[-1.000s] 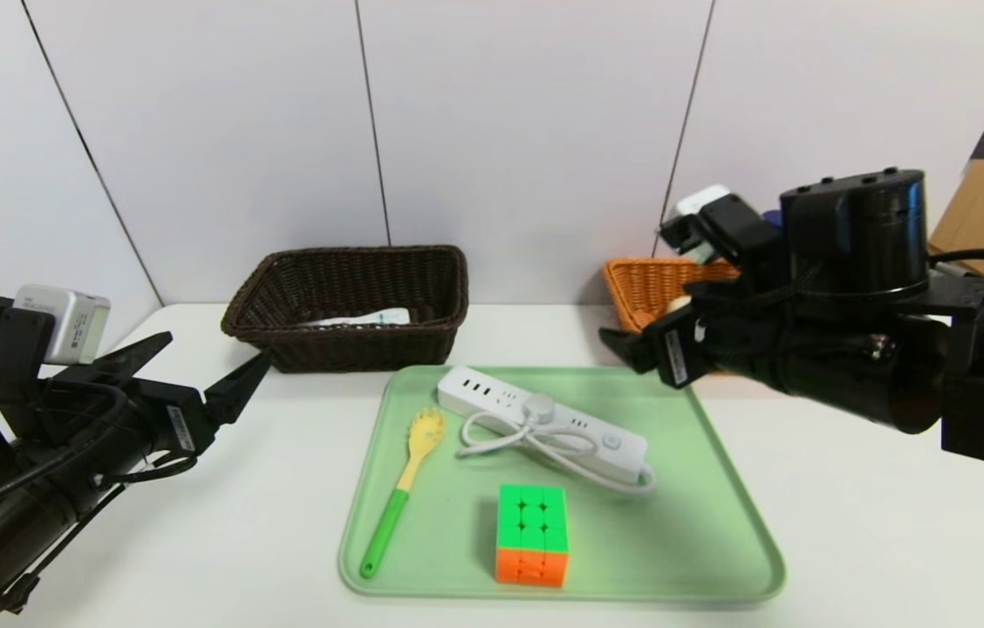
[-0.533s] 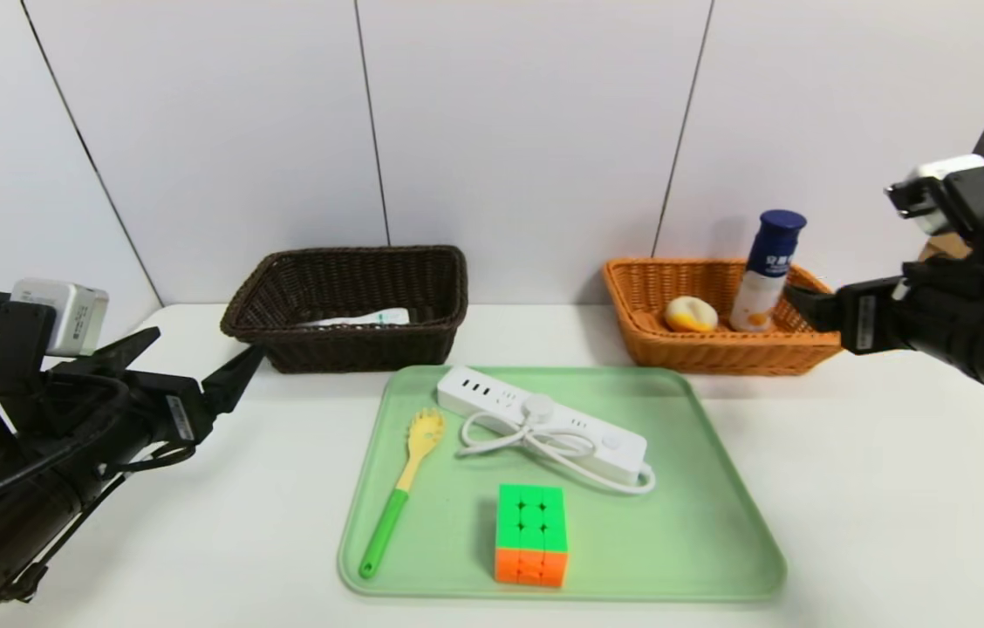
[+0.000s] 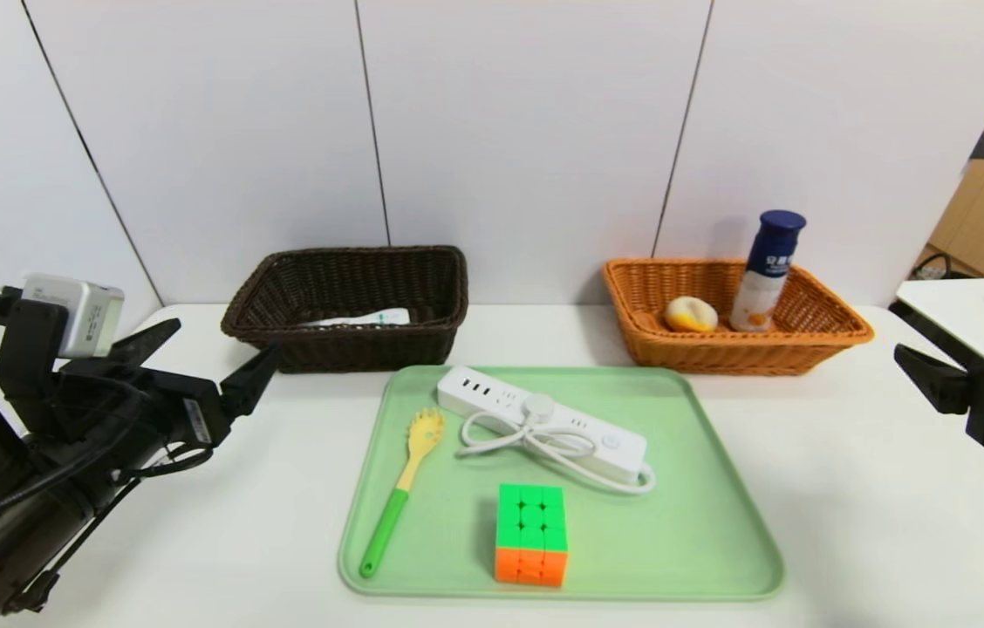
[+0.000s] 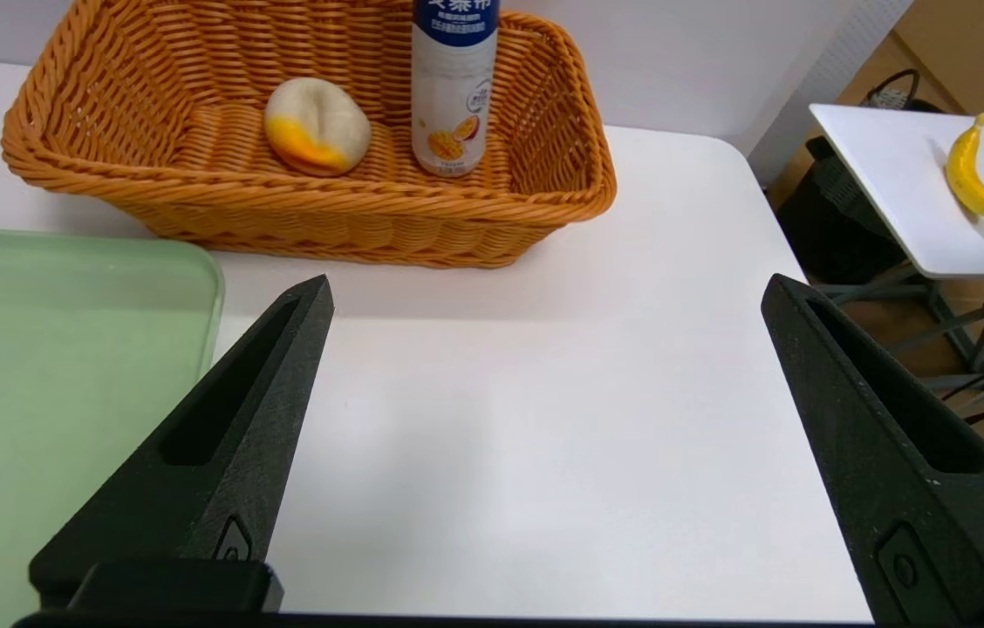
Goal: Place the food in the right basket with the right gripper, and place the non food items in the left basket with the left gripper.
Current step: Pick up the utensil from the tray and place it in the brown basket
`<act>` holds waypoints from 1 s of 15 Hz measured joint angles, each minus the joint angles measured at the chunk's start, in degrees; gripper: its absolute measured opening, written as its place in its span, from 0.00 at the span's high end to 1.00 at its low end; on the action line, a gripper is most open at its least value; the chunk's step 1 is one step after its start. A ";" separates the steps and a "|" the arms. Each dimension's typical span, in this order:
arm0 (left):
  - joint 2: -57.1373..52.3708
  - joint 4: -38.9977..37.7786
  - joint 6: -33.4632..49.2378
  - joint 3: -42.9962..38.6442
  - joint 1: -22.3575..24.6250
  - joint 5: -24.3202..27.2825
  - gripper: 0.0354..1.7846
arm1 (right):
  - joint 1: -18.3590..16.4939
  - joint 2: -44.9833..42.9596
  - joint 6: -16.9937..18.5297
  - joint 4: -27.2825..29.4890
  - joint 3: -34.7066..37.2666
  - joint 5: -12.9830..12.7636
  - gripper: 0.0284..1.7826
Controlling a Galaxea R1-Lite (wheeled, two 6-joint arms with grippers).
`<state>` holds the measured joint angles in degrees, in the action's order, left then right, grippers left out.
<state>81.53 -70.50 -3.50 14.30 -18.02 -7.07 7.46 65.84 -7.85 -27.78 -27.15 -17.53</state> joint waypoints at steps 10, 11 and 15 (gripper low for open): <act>-2.16 46.96 -12.32 29.25 -9.81 3.96 0.06 | -0.18 -6.64 -0.55 0.67 6.64 3.56 0.05; -2.36 55.92 -12.40 34.04 -10.78 4.10 0.06 | -0.18 -6.95 -0.66 0.69 6.95 4.36 0.05; 0.33 87.31 -10.69 47.96 -14.69 4.21 0.06 | -0.18 -7.63 -0.85 0.69 8.46 4.89 0.04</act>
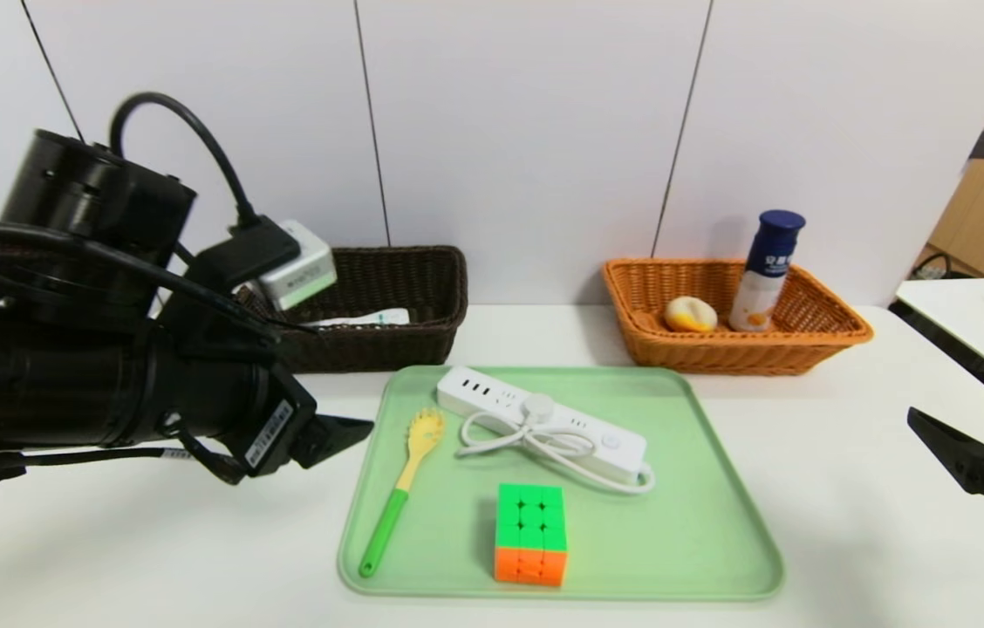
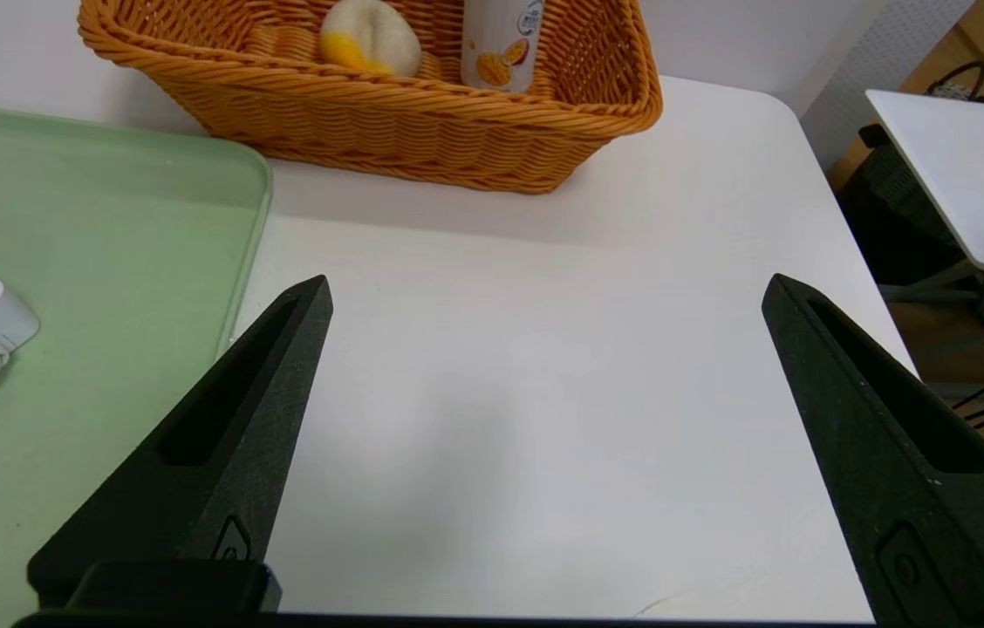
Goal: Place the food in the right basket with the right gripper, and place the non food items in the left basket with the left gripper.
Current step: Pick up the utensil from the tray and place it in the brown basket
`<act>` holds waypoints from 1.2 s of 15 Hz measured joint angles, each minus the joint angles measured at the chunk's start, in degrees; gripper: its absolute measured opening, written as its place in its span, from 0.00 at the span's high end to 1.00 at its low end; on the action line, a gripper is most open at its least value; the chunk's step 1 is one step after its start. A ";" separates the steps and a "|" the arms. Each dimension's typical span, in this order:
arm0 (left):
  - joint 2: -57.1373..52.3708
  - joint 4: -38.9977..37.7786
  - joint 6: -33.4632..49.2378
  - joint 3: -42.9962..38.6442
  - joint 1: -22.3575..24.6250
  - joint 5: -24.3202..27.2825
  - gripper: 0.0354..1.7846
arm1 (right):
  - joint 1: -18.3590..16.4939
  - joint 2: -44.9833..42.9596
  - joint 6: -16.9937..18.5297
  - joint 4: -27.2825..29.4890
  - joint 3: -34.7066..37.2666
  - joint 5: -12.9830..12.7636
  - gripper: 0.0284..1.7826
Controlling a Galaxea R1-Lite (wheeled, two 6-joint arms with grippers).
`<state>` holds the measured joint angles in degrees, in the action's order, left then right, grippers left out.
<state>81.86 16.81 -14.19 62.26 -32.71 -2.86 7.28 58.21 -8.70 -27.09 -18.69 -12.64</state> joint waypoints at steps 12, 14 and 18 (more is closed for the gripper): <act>20.46 -4.11 16.62 3.17 -8.33 -2.39 0.06 | 0.24 -0.20 -2.21 0.09 1.35 0.00 0.04; 22.91 -5.22 16.55 3.18 -7.23 -2.91 0.06 | 0.24 -0.17 -2.27 0.13 1.38 -0.02 0.04; 25.66 -5.38 16.31 3.23 -4.55 -3.08 0.06 | 0.52 -0.16 -2.40 0.13 1.69 0.05 0.04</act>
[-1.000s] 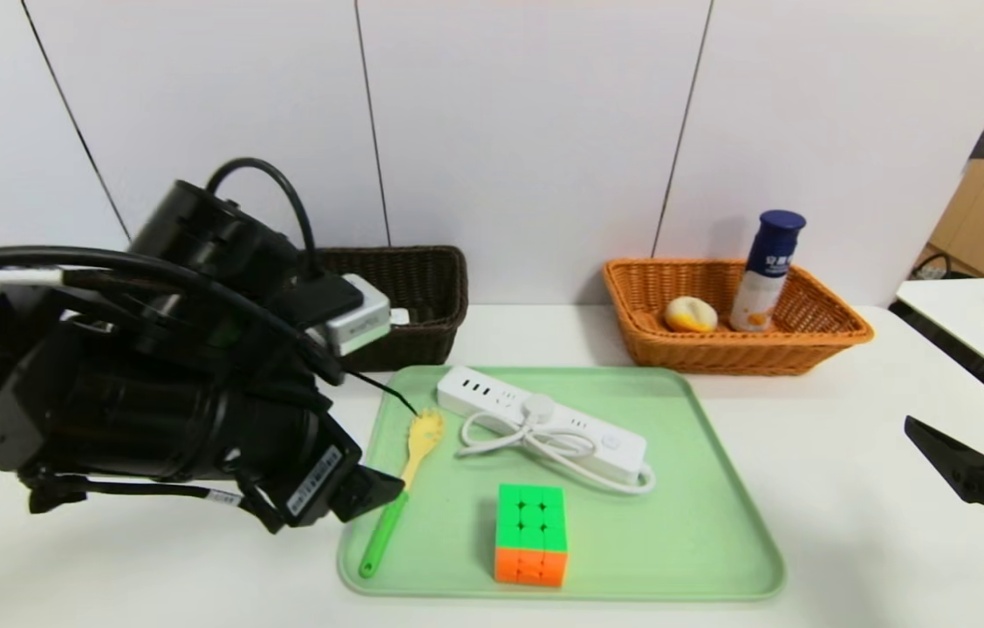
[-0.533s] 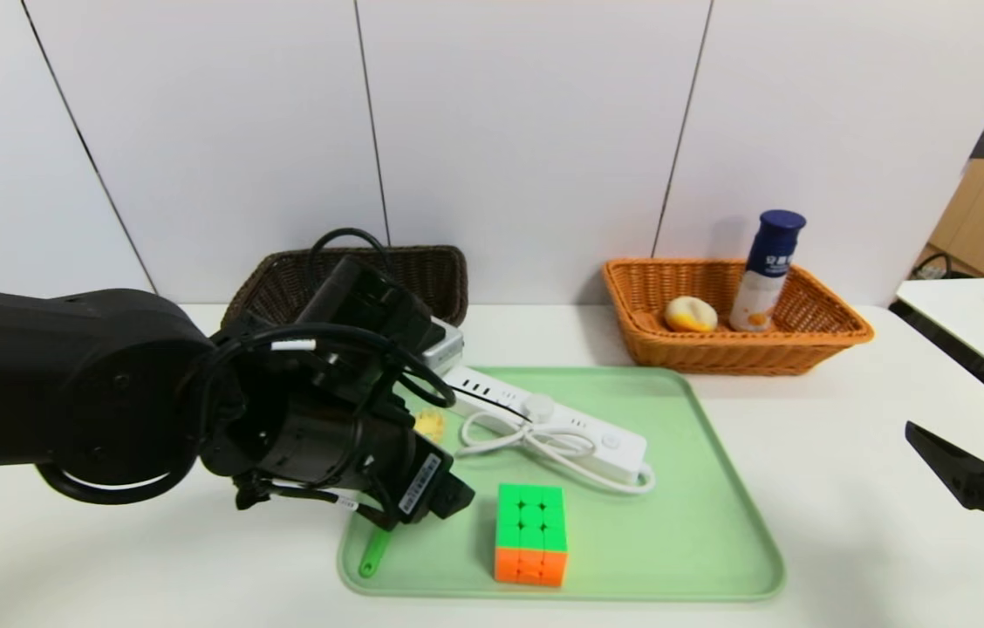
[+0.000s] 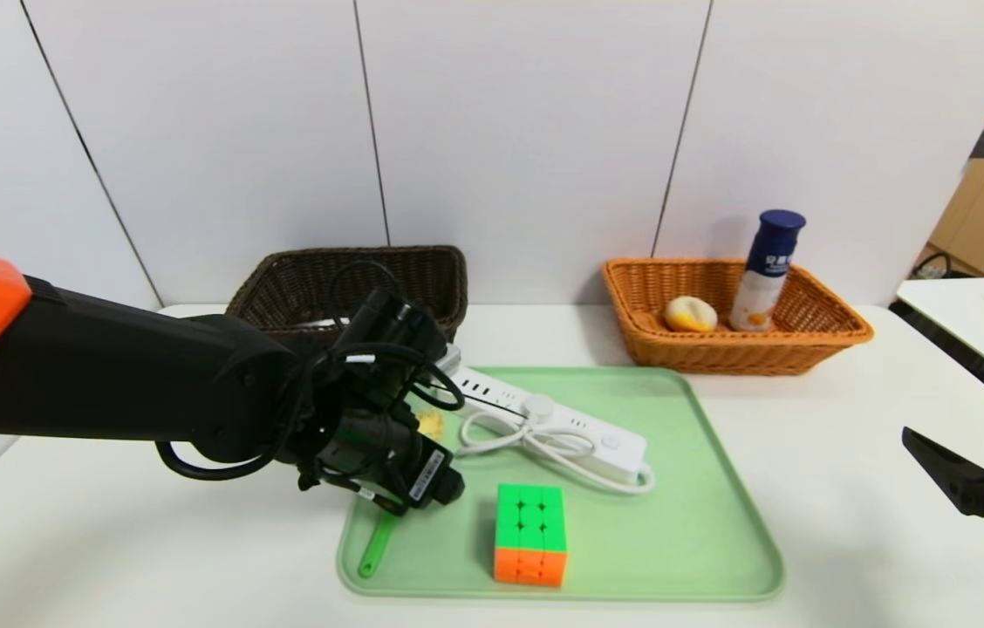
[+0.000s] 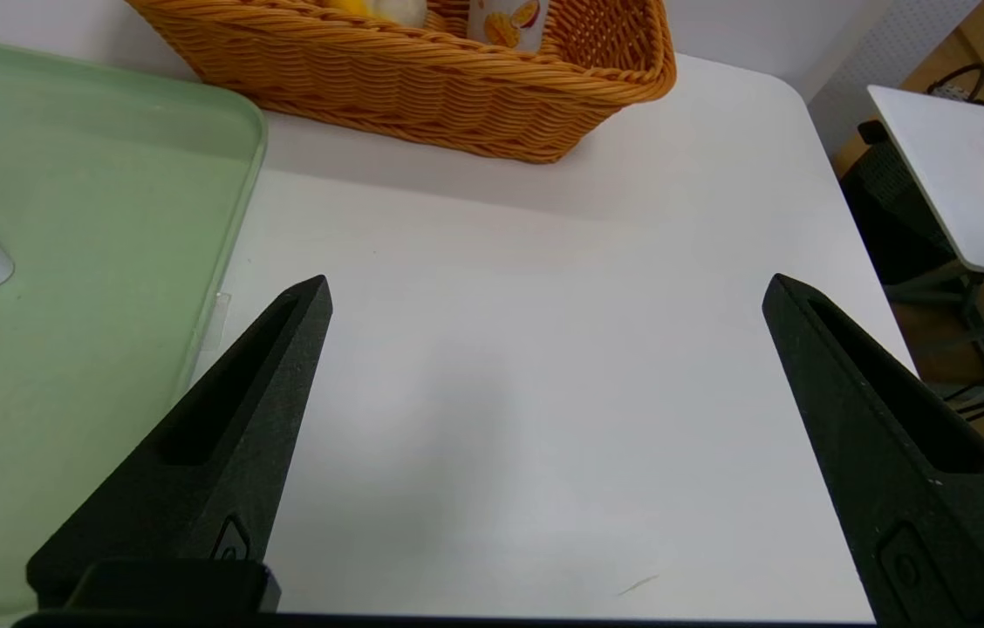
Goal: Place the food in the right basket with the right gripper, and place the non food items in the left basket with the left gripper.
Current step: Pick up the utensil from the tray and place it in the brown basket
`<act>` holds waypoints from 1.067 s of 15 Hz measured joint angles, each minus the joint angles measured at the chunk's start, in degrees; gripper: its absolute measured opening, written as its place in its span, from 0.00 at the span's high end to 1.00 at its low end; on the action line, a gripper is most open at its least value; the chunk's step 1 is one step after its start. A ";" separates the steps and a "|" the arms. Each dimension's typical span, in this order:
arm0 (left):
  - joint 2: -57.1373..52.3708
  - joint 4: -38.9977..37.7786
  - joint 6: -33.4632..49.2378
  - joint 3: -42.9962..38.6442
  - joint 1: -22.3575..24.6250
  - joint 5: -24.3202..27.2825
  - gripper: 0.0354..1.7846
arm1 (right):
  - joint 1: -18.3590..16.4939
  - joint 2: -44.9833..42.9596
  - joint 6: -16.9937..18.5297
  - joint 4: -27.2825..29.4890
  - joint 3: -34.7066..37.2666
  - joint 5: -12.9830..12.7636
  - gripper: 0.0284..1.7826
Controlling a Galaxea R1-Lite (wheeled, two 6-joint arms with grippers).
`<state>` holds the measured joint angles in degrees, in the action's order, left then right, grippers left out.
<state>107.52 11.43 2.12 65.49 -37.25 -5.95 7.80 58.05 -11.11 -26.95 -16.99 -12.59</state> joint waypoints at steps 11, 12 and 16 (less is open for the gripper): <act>1.96 -1.30 -0.28 -0.33 1.06 0.06 0.06 | 0.16 0.84 0.02 -0.09 0.16 1.24 0.04; 1.88 -1.22 -0.45 -0.33 0.74 -0.02 0.06 | 0.16 0.96 0.04 -0.13 0.10 1.27 0.04; 0.99 -0.67 -0.72 -1.51 0.16 -0.16 0.06 | 0.16 1.10 0.04 -0.11 0.16 1.22 0.04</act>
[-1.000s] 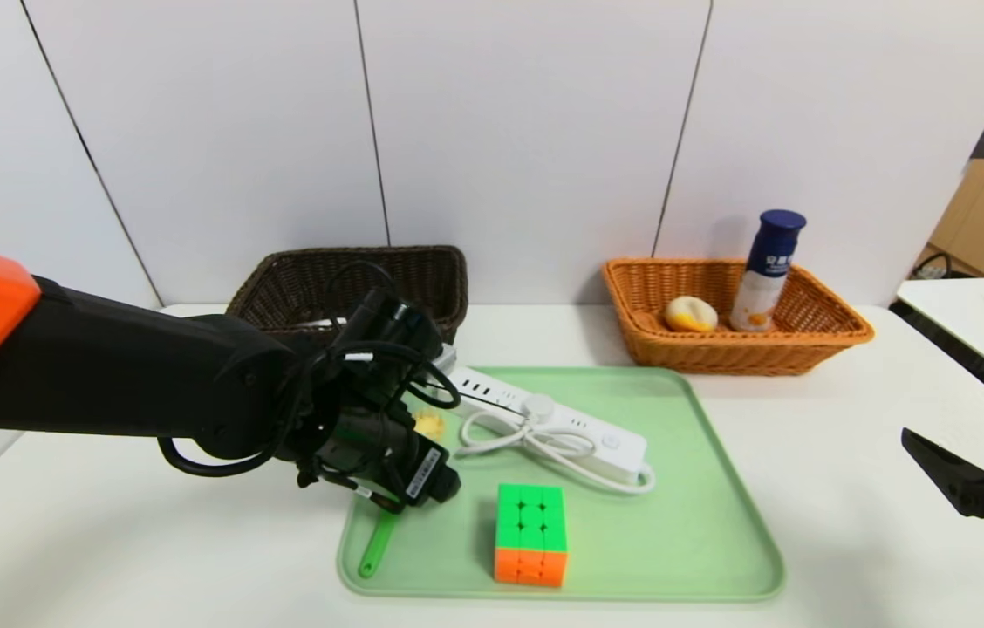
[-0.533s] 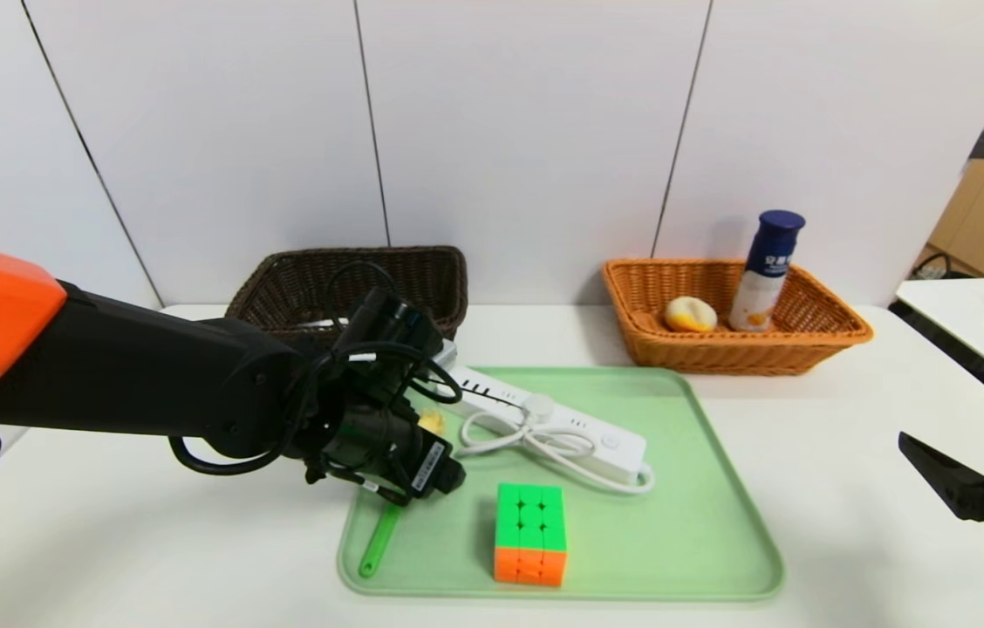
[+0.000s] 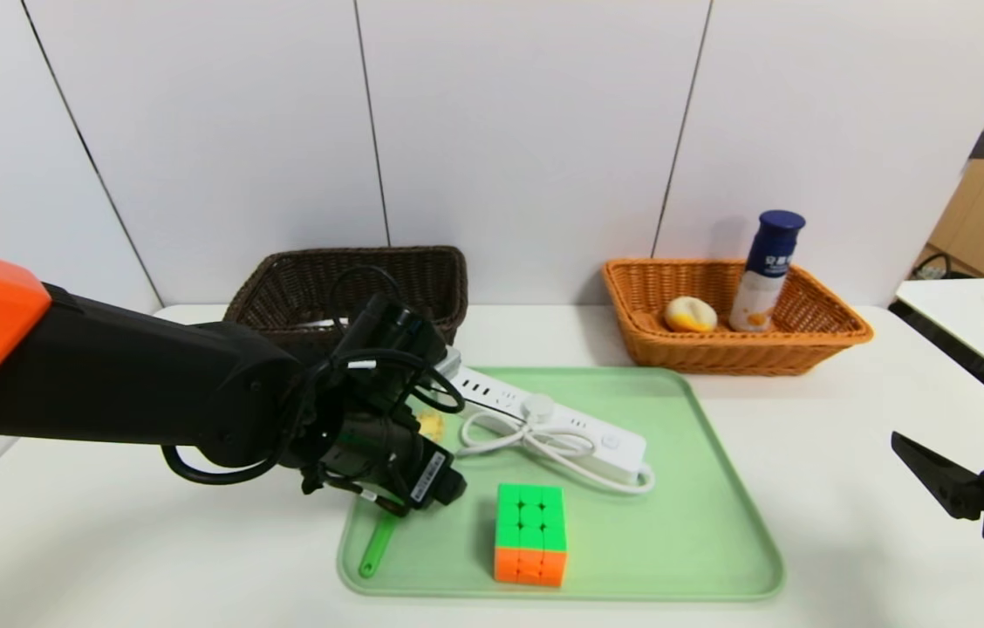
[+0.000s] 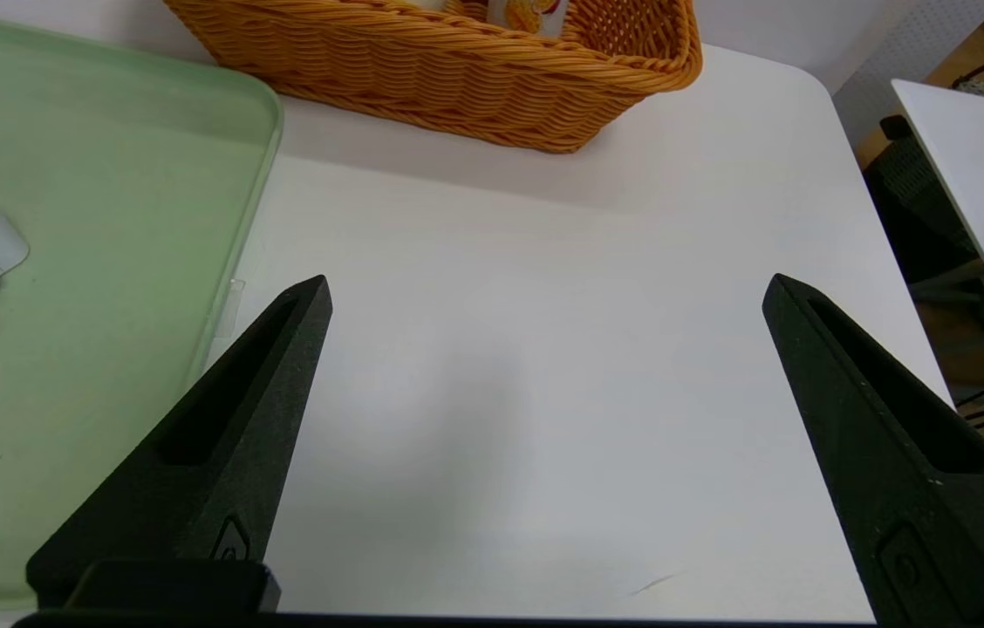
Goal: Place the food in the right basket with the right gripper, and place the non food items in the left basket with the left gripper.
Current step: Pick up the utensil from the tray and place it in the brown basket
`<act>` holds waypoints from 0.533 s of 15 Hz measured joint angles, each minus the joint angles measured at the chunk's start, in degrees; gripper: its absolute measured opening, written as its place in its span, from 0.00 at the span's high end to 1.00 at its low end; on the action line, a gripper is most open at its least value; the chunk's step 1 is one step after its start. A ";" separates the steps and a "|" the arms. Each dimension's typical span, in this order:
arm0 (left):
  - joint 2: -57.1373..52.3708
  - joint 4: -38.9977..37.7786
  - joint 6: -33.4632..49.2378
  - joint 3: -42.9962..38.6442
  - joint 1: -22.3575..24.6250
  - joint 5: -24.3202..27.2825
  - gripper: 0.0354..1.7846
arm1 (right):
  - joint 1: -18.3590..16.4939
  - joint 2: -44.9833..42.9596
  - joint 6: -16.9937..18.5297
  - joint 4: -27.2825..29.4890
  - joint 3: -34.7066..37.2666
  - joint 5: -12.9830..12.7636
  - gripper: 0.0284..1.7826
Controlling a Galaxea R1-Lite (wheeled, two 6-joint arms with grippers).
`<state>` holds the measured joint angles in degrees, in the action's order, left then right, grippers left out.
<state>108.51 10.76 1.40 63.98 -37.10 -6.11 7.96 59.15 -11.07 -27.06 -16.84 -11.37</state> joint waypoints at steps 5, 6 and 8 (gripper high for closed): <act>-2.43 2.07 -0.09 -2.82 -0.30 -0.98 0.06 | 0.00 0.13 0.02 0.00 0.05 0.09 0.04; -2.76 2.11 0.00 -3.21 -0.66 -1.06 0.06 | 0.02 0.17 0.07 0.00 0.11 0.09 0.04; -3.08 2.16 0.28 -3.80 -1.38 -1.16 0.06 | 0.05 0.28 0.07 0.00 0.13 0.33 0.04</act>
<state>105.42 12.92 1.68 60.17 -38.47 -7.27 8.01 59.43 -11.00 -27.06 -16.70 -11.04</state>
